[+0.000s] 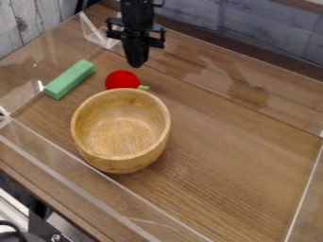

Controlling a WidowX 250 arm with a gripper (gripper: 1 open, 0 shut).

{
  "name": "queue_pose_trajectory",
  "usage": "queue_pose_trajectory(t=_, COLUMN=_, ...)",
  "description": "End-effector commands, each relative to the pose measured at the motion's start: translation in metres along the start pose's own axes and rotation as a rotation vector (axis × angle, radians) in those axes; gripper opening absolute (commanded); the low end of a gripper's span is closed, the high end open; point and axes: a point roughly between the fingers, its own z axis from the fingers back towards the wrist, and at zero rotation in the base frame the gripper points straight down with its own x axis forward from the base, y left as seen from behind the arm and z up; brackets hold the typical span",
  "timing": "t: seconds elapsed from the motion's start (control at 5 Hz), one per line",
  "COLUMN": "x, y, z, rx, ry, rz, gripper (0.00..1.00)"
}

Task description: Move the red fruit to the right

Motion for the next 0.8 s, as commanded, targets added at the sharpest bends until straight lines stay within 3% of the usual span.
queue_pose_trajectory(t=0.0, x=0.003, y=-0.007, z=0.036, rx=0.004, ry=-0.111, rz=-0.009, gripper=0.00)
queue_pose_trajectory(t=0.2, x=0.000, y=-0.008, z=0.026, rx=-0.002, ry=-0.110, rz=-0.017, gripper=0.00)
queue_pose_trajectory(t=0.6, x=-0.003, y=-0.018, z=0.041, rx=-0.017, ry=-0.122, rz=0.014, gripper=0.00)
